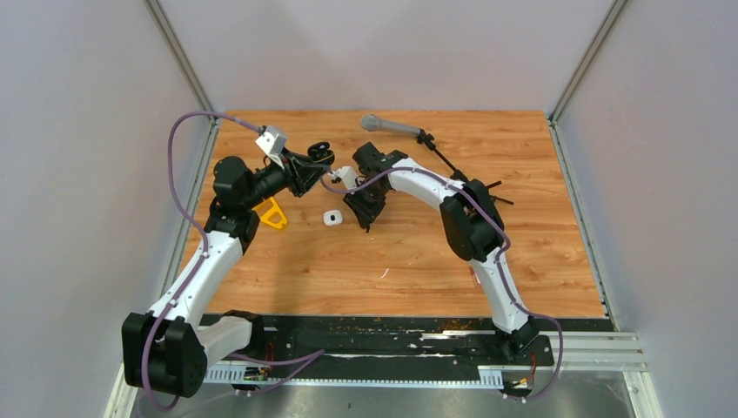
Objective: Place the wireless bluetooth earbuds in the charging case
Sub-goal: Pick up the earbud from the center of the board.
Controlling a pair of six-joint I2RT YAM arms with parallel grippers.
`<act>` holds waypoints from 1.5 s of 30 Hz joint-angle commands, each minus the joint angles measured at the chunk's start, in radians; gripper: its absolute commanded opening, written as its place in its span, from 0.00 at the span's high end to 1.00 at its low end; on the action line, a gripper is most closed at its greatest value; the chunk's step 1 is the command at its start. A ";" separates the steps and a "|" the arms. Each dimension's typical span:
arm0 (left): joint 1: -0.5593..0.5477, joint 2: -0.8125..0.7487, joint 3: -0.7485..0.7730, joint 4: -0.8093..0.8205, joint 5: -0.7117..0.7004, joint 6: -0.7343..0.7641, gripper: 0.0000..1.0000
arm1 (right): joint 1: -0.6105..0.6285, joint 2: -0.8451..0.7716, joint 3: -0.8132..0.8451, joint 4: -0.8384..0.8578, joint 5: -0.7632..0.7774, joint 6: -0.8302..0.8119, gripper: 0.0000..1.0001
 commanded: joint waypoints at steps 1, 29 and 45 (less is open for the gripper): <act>0.005 -0.004 0.019 0.038 -0.009 0.005 1.00 | 0.027 -0.031 -0.042 0.045 0.110 0.018 0.69; 0.005 -0.008 0.002 0.054 -0.015 -0.002 1.00 | 0.080 -0.091 -0.132 0.087 0.337 0.031 0.72; 0.005 -0.009 -0.004 0.067 -0.015 -0.010 1.00 | 0.093 -0.099 -0.157 0.090 0.380 0.039 0.72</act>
